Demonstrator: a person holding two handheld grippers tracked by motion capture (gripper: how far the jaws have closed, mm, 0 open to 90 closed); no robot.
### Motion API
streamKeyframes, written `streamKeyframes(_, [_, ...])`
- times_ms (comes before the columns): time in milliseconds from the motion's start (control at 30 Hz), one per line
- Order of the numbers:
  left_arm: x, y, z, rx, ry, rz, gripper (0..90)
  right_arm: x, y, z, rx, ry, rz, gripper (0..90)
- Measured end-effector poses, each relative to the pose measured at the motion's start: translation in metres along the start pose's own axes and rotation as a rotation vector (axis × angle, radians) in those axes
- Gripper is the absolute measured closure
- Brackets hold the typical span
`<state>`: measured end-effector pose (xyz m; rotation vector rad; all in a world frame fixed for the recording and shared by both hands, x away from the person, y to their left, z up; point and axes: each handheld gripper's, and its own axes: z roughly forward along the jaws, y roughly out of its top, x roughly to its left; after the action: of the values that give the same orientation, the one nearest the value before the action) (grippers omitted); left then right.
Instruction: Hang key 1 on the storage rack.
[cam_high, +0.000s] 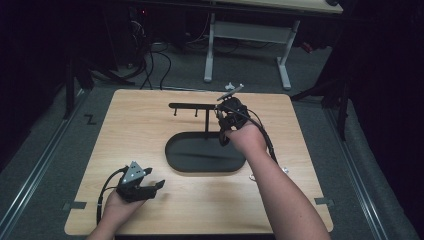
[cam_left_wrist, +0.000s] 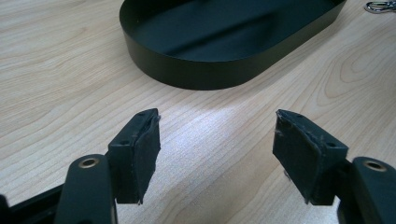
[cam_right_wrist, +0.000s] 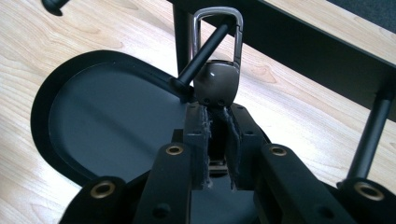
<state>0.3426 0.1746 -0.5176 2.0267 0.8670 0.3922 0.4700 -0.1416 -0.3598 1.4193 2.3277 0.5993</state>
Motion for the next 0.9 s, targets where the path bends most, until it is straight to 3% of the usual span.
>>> streamKeyframes(400, [0.001,0.000,0.001,0.009,0.001,0.000,32.3,-0.001,-0.010,-0.003,-0.013,0.021,0.008,76.7])
streamKeyframes(900, [-0.001,0.000,0.002,0.010,0.006,0.000,32.3,-0.007,-0.050,0.000,0.029,0.060,0.016,68.1])
